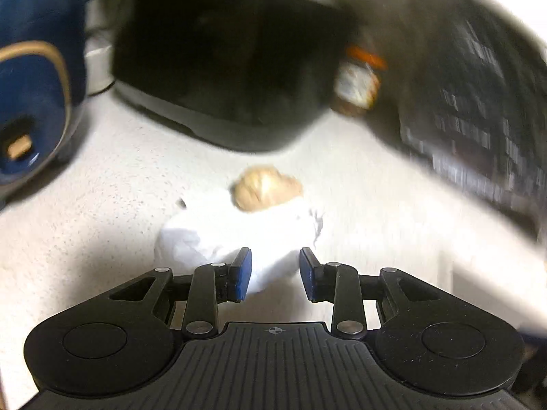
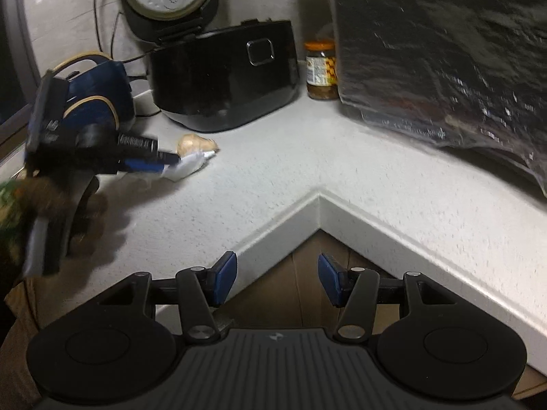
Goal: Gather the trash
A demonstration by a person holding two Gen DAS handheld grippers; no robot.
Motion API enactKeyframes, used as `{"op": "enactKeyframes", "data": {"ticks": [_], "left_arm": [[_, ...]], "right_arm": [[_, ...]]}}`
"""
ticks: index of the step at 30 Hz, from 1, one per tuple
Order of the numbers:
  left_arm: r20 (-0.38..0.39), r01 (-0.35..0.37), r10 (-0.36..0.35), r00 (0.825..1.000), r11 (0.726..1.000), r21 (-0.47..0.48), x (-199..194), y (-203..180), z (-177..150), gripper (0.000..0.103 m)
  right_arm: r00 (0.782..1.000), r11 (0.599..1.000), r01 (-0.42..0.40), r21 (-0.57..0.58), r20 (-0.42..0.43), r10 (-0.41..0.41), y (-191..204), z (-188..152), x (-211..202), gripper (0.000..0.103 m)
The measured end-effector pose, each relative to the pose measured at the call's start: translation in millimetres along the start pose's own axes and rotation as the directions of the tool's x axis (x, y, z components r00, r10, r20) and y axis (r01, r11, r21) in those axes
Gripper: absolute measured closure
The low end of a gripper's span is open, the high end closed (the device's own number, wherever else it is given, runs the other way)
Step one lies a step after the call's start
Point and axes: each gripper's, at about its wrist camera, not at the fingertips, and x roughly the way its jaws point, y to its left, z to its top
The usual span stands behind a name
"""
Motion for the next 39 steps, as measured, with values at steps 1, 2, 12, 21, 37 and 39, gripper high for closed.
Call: {"op": "enactKeyframes", "data": {"ticks": [1, 2, 12, 21, 37, 39], "left_arm": [[-0.002, -0.027, 0.027, 1.0, 0.999, 0.043, 1, -5, -5, 0.068], [0.005, -0.063, 0.063, 0.998, 0.994, 0.084, 1, -10, -7, 0.068], [0.064, -0.135, 0.132, 0.989, 0.99, 0.046, 8, -6, 4, 0.068], [0.052, -0.125, 0.123, 0.991, 0.991, 0.036, 25, -4, 8, 0.068], [0.132, -0.042, 0.064, 0.989, 0.986, -0.161, -43, -4, -50, 0.096], [0.137, -0.038, 0.063, 0.989, 0.983, -0.18, -56, -2, -58, 0.096]], "right_arm": [[1.0, 1.0, -0.003, 0.003, -0.006, 0.003, -1, 0, 1, 0.05], [1.0, 1.0, -0.005, 0.002, -0.009, 0.005, 0, 0, 1, 0.05], [0.999, 0.999, -0.029, -0.024, -0.034, 0.028, 8, -4, 4, 0.05], [0.999, 1.0, -0.023, -0.014, -0.044, 0.023, 2, -7, 1, 0.05], [0.998, 0.998, -0.054, -0.013, -0.019, 0.054, -2, 1, 12, 0.05], [0.998, 0.998, -0.062, -0.007, -0.02, 0.062, -2, 4, 16, 0.05]]}}
